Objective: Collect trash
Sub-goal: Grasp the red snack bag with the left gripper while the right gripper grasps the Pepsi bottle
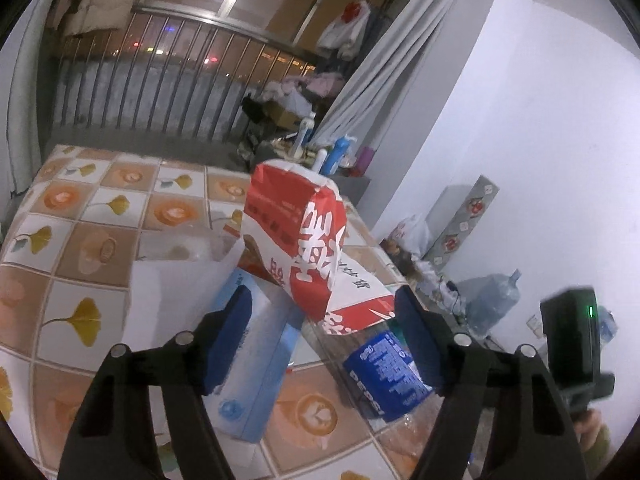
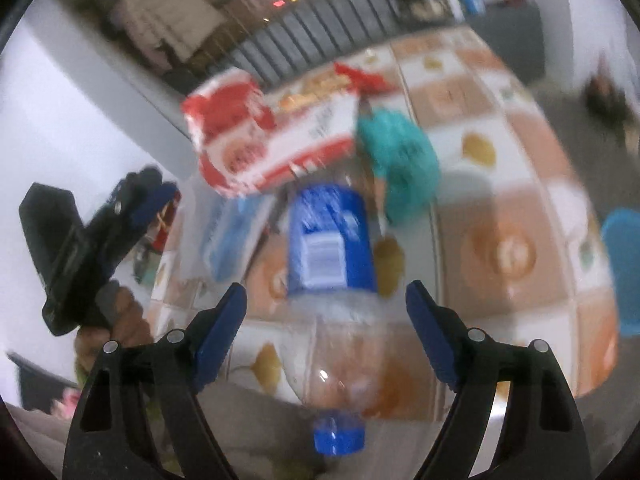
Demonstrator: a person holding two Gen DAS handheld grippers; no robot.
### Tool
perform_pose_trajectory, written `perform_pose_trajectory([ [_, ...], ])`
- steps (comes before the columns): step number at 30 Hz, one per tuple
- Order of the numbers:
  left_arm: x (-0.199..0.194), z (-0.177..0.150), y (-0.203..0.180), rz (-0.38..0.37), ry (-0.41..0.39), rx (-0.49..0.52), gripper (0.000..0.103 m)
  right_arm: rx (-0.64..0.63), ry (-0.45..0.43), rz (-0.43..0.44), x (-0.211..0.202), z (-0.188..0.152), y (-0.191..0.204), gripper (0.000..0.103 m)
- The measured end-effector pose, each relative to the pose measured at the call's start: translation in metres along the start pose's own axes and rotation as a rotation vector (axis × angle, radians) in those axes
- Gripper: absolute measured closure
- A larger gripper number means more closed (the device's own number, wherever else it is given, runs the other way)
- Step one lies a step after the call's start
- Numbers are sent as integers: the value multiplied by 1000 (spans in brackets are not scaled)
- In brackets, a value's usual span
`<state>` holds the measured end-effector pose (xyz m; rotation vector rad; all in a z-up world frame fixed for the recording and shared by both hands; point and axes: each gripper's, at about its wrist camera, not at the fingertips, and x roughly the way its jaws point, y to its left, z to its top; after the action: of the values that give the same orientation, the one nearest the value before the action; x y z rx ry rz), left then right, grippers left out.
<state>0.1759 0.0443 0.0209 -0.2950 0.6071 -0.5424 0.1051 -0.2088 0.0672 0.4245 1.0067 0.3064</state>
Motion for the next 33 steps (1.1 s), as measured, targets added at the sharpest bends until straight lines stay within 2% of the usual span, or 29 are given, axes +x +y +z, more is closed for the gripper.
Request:
perform_pose_trajectory([
  [9,36,5,-7,130,50,9,47,77,61,59,39,12,-15,25],
  [15,45,5,-8,218,63,18,61,105,90,131,61,26,-22,25],
  [20,51,2,-12,271,64,43,78,130,110,183,72,33,-25,26],
  [23,51,2,-14,298,51,57,81,148,115,204,78,38,-28,31],
  [26,50,2,-14,298,34,54,84,179,123,249,82,41,-35,44],
  [30,47,3,-13,312,3,51,91,205,111,262,75,34,-44,46],
  [32,44,5,-14,312,-15,46,99,205,104,263,72,31,-47,46],
  [33,42,5,-14,307,-25,46,99,206,103,264,71,30,-46,46],
])
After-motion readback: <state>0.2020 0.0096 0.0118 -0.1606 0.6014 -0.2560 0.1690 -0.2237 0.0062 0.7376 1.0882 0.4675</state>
